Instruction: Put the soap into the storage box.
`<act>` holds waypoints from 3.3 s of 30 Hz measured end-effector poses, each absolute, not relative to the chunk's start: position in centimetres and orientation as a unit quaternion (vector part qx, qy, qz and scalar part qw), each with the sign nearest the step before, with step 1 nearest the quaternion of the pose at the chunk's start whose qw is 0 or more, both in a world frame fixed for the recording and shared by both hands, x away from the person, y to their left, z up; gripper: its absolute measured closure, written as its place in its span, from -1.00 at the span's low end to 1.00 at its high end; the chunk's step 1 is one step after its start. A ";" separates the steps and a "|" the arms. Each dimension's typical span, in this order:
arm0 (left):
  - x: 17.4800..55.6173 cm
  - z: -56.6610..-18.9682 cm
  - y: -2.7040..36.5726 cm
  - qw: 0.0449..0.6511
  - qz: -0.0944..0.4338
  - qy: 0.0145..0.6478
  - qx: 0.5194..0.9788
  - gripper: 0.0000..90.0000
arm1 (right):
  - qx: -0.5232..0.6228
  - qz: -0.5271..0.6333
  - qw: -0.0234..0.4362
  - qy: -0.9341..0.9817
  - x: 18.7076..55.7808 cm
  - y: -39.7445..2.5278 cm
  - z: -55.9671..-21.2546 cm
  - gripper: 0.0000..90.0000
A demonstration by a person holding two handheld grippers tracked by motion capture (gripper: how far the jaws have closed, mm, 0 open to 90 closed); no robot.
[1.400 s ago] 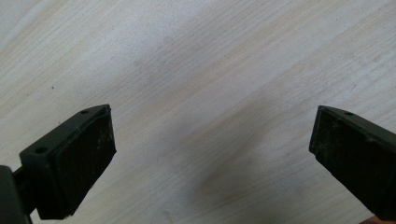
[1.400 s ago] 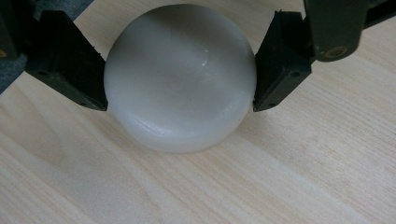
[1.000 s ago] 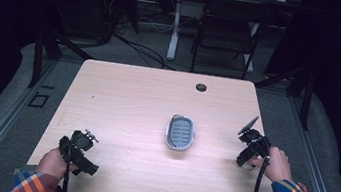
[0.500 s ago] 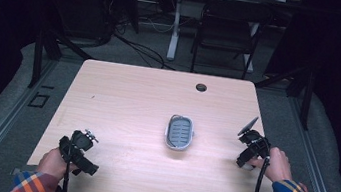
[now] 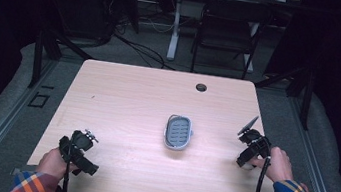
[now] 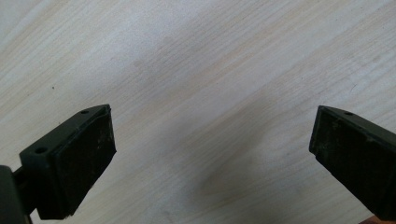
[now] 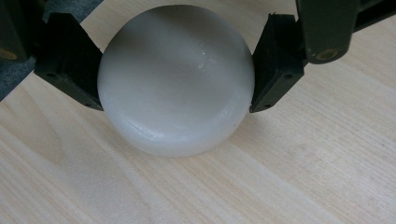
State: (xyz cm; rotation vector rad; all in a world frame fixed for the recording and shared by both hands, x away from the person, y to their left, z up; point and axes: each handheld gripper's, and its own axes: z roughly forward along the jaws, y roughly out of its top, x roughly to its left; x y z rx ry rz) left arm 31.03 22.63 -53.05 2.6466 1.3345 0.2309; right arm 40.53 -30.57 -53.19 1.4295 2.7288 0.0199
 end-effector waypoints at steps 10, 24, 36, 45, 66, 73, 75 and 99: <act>31.0 -53.0 22.6 0.084 0.077 0.447 0.887 -1.00 | 0.465 0.015 0.035 0.885 40.2 -30.0 -53.0 -0.47; 31.0 -53.0 22.6 0.083 0.077 0.448 0.887 -1.00 | 0.452 0.025 0.032 0.891 39.9 -28.8 -52.1 -0.47; 31.0 -53.1 22.6 0.082 0.078 0.447 0.887 -1.00 | 0.431 0.024 0.033 0.902 39.6 -27.2 -51.4 -0.47; 31.0 -53.1 22.6 0.082 0.078 0.448 0.887 -1.00 | 0.413 0.016 0.031 0.910 39.6 -26.2 -51.0 -0.47; 31.1 -53.1 22.6 0.082 0.077 0.448 0.887 -1.00 | 0.390 0.034 0.044 0.919 40.2 -24.3 -50.3 -0.47; 31.1 -53.1 22.6 0.082 0.076 0.447 0.887 -1.00 | 0.385 0.035 0.045 0.921 40.5 -23.7 -50.0 -0.47; 31.1 -53.1 22.6 0.082 0.076 0.447 0.887 -1.00 | 0.383 0.033 0.044 0.922 40.6 -23.5 -50.0 -0.47; 31.1 -53.1 22.6 0.083 0.075 0.449 0.886 -1.00 | 0.367 0.038 0.048 0.928 41.9 -21.3 -49.0 -0.47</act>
